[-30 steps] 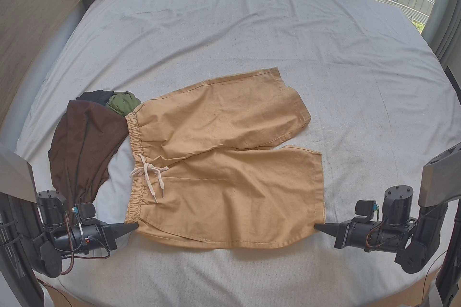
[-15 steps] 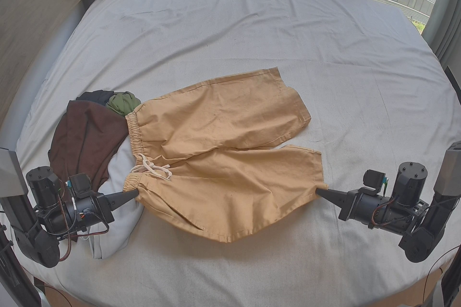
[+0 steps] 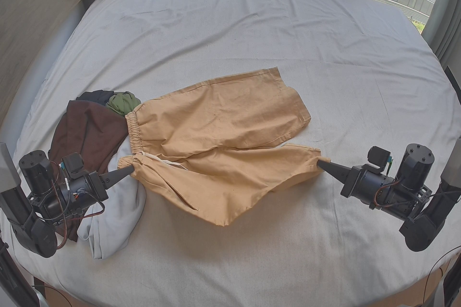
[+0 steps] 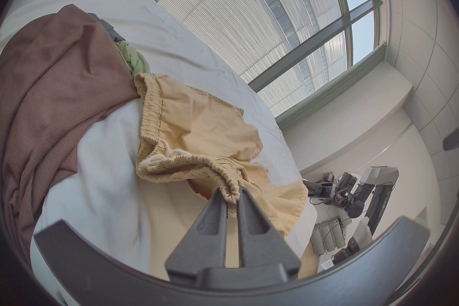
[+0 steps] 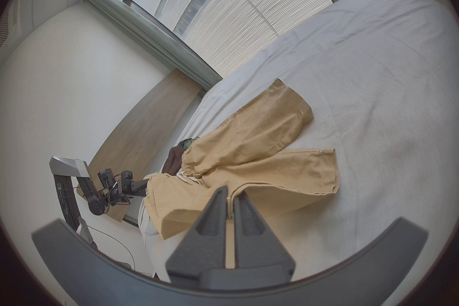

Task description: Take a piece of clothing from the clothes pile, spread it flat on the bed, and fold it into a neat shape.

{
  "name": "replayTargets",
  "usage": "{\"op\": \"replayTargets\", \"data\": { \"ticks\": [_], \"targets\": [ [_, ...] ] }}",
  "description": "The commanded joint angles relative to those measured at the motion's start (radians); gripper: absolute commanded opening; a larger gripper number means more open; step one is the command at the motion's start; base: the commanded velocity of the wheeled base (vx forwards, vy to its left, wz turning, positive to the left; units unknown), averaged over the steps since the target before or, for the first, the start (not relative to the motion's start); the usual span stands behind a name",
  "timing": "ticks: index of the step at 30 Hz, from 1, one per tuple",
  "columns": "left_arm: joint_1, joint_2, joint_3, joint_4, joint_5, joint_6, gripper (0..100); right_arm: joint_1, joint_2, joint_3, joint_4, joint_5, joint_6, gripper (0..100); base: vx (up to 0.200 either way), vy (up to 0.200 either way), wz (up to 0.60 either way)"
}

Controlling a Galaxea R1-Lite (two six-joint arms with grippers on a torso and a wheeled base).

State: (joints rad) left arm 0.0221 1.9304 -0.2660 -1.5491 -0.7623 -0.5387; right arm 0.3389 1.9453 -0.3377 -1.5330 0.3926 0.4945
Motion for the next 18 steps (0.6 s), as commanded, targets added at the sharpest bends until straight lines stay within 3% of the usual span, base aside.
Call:
{"op": "replayTargets", "data": {
  "ticks": [1,18],
  "targets": [
    [-0.005,-0.014,-0.012,0.000,0.006,0.000,0,0.000,-0.013,-0.040,-0.001,0.000,0.001,0,0.000,0.000,0.00],
    [-0.005,-0.008,-0.058,0.000,0.069,-0.012,0,-0.044,-0.022,-0.241,0.116,-0.003,0.041,0,0.000,0.000,0.00]
  ]
}}
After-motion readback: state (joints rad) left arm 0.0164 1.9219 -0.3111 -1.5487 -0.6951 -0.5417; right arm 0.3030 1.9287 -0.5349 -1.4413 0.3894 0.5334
